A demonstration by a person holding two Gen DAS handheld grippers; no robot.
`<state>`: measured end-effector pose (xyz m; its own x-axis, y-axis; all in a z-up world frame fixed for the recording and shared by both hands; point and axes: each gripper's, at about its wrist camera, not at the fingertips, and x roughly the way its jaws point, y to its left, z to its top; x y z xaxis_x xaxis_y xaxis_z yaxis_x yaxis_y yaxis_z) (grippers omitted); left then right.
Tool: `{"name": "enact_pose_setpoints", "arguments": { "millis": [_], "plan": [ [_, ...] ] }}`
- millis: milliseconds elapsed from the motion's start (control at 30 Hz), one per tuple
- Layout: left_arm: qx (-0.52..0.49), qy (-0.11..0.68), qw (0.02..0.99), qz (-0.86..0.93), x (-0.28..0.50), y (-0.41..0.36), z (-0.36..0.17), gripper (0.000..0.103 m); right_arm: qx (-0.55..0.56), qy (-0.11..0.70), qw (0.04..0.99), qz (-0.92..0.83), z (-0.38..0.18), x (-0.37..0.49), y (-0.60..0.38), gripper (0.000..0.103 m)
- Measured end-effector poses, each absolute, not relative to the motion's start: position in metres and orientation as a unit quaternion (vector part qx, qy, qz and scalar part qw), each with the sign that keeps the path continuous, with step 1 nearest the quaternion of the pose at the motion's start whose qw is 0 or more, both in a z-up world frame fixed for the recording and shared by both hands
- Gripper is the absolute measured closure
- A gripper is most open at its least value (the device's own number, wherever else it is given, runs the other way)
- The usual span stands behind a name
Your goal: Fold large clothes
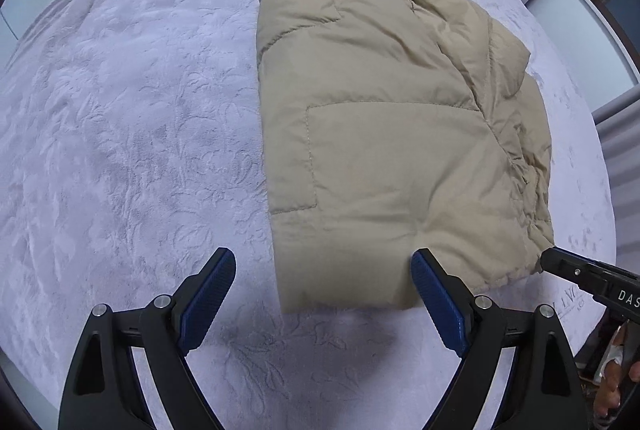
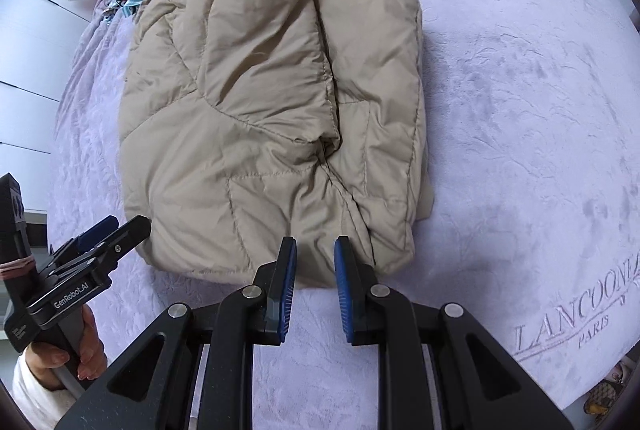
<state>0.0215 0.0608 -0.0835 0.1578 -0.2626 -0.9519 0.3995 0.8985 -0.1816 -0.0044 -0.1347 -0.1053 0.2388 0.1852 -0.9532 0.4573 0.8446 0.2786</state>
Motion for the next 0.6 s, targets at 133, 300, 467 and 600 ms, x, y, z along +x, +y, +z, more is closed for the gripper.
{"name": "enact_pose_setpoints", "arguments": {
  "millis": [133,300,467,600],
  "plan": [
    [0.058,0.597,0.773,-0.207,0.007,0.071,-0.059,0.013,0.264,0.606,0.746,-0.078,-0.091,-0.013,-0.133,0.081],
    [0.05,0.585,0.787,-0.188,-0.008,0.079,-0.031,0.013,0.257,0.595,0.757,-0.076,-0.071,-0.023,-0.131,0.045],
    [0.044,0.57,0.804,-0.166,-0.014,0.083,-0.008,0.012,0.245,0.582,0.772,-0.072,-0.048,-0.027,-0.13,0.041],
    [0.047,0.55,0.818,-0.16,-0.018,0.081,0.01,0.0,0.229,0.565,0.789,-0.082,-0.027,-0.026,-0.129,0.029]
  ]
}}
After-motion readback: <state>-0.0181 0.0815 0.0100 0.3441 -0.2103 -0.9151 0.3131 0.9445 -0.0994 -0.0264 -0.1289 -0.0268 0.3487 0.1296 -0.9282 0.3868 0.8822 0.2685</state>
